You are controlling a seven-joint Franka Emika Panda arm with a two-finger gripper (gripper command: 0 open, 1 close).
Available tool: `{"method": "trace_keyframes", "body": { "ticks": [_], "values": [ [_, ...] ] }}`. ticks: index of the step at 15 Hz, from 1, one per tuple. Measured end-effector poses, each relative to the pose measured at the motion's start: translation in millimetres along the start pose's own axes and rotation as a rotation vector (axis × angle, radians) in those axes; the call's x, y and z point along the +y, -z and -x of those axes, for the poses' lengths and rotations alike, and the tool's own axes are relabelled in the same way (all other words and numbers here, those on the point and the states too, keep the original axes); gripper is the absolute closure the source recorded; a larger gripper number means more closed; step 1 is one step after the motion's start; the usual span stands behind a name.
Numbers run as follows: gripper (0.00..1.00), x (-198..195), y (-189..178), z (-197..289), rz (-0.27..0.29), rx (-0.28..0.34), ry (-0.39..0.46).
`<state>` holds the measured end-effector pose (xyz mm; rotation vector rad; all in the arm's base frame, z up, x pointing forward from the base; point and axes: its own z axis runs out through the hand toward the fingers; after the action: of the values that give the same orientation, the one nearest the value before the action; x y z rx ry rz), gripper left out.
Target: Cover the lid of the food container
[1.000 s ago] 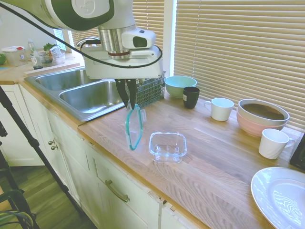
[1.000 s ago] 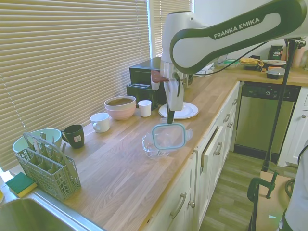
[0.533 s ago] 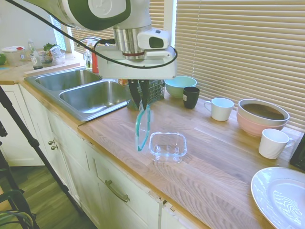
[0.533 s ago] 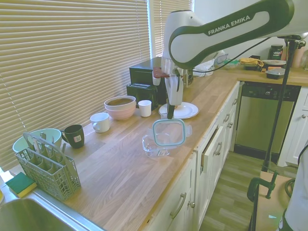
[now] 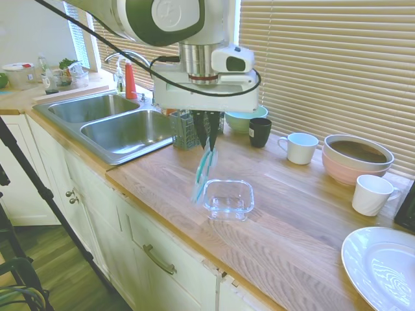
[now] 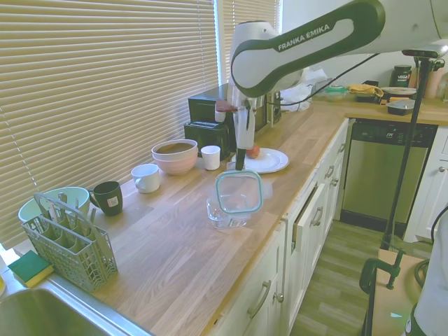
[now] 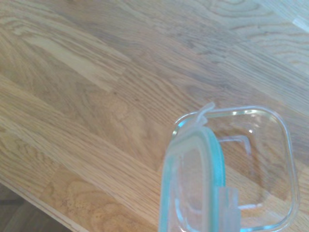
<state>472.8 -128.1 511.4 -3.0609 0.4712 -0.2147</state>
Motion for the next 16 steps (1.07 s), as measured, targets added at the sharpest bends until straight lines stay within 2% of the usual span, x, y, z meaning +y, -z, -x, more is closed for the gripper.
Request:
{"method": "trace_keyframes", "body": {
  "ticks": [8,16],
  "values": [
    [1.0,18,-18,-32,-0.016,-0.023,-0.009],
    [1.0,28,-39,-59,-0.002,-0.056,-0.009]
  ]
}}
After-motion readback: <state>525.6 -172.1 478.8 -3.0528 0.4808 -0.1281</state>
